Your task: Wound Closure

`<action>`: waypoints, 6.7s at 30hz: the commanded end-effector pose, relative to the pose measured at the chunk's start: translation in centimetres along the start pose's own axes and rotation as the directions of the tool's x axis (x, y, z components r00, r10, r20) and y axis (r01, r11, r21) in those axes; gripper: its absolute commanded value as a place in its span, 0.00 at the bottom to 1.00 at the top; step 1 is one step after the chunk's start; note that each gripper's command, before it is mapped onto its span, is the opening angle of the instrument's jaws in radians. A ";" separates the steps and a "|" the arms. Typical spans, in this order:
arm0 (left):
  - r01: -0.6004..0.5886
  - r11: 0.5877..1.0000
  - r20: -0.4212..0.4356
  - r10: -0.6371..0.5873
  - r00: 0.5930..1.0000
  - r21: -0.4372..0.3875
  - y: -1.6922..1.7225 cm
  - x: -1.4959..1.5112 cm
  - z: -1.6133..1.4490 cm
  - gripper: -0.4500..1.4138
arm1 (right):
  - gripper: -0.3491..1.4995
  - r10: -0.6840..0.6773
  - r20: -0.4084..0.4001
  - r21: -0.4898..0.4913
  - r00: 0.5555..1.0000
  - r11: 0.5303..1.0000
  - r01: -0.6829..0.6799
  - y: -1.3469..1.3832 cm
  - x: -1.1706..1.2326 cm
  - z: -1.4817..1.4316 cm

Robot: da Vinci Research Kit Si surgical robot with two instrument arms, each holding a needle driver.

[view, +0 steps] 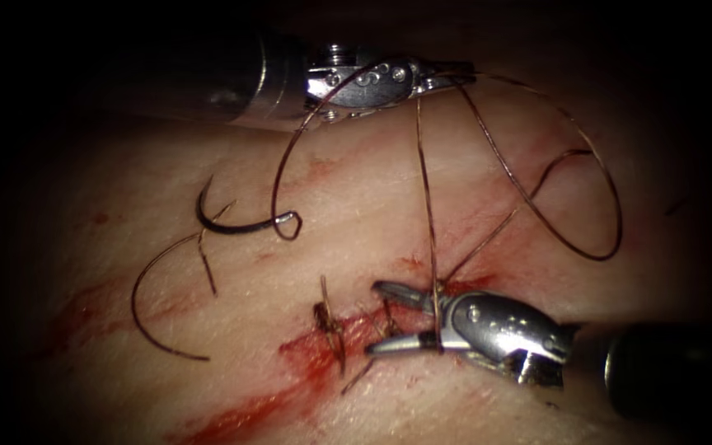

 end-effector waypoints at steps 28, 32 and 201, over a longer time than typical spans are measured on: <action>0.105 0.992 -0.239 -0.086 0.967 0.068 1.37 -0.82 -0.99 0.00 | 0.89 0.074 -0.290 -0.221 0.954 0.965 -0.142 -0.19 0.19 0.08; 0.142 0.987 -0.270 -0.117 0.956 0.076 1.65 -0.70 -1.28 0.00 | 0.89 0.065 -0.282 -0.230 0.957 0.964 -0.133 -0.22 0.20 0.07; 0.049 0.984 -0.329 -0.103 0.939 -0.169 2.46 0.51 -0.28 0.00 | 0.00 0.622 -0.446 -0.676 0.644 0.238 -0.698 0.84 -0.98 -0.69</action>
